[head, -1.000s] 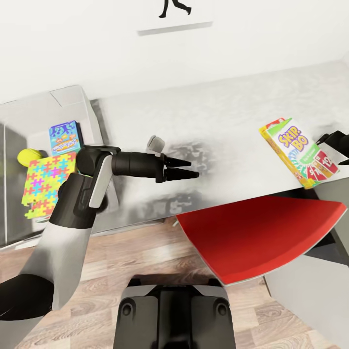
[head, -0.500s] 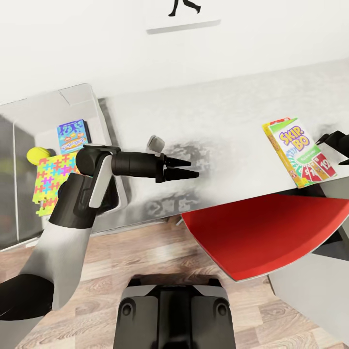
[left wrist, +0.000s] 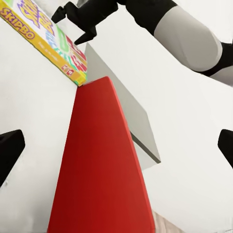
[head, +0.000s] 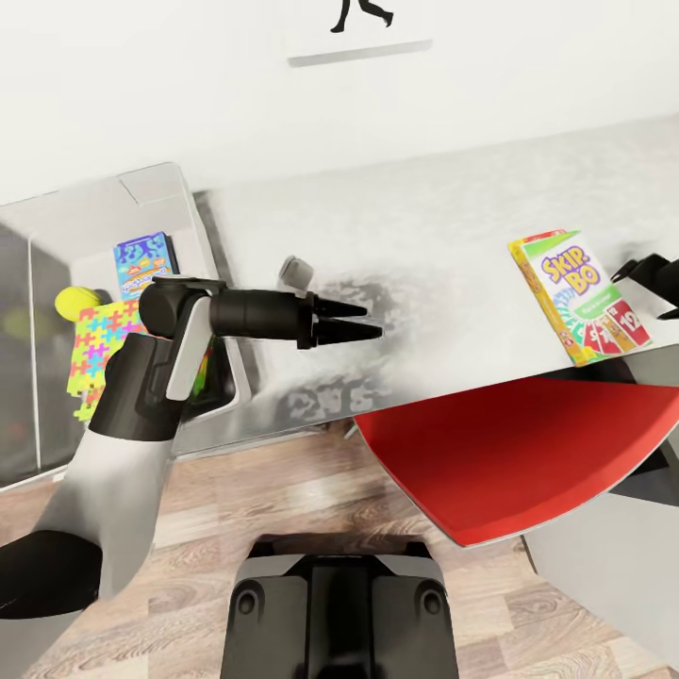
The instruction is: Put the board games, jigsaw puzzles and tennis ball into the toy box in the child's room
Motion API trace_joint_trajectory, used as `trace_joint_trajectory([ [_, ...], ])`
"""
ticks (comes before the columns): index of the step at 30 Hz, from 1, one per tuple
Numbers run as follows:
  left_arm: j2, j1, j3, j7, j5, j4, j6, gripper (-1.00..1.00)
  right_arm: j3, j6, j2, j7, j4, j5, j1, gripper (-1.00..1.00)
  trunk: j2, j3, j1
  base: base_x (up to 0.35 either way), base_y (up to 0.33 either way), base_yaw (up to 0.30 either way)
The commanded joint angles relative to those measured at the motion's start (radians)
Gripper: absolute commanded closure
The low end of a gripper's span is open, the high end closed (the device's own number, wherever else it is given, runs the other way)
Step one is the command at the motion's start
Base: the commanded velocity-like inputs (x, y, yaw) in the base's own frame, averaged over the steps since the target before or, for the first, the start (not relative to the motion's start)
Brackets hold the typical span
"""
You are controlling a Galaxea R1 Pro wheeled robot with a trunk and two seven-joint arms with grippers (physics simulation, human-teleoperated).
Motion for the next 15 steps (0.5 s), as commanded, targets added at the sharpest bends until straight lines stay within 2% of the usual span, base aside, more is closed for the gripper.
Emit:
trace_joint_trajectory([
  [1,0.006,-0.006,0.005,0.004,0.007,-0.002,0.005,-1.0,-0.004,0.002,0.006,-0.009,-0.006,-0.01,0.005,-1.0,-0.001,-0.001,0.001,0.0,0.0,0.0],
  [4,0.023,-0.023,0.019,0.006,0.024,-0.001,0.005,-1.0,-0.004,0.002,0.021,-0.009,-0.029,0.021,0.006,-1.0,-0.001,-0.001,0.001,0.0,0.0,0.0],
  [7,0.006,-0.02,0.007,0.008,0.023,-0.008,-0.006,-1.0,-0.004,-0.005,0.036,-0.022,-0.014,0.021,-0.005,-1.0,-0.001,-0.001,0.001,0.007,-0.009,0.0],
  [10,0.005,-0.021,0.007,0.008,0.024,-0.007,-0.006,-1.0,-0.004,-0.005,0.036,-0.021,-0.014,0.027,-0.005,-1.0,-0.001,-0.001,0.001,0.03,-0.033,0.0],
  [11,-0.001,-0.021,0.013,0.011,0.023,-0.008,-0.007,-1.0,-0.008,-0.007,0.041,-0.019,-0.016,0.022,-0.005,-1.0,-0.001,-0.001,0.001,0.093,-0.092,0.0],
  [15,-0.022,-0.022,0.036,0.025,0.021,-0.008,-0.006,-1.0,-0.016,-0.003,0.062,-0.014,-0.023,0.057,-0.005,-1.0,-0.001,-0.001,0.001,0.057,-0.055,0.0],
])
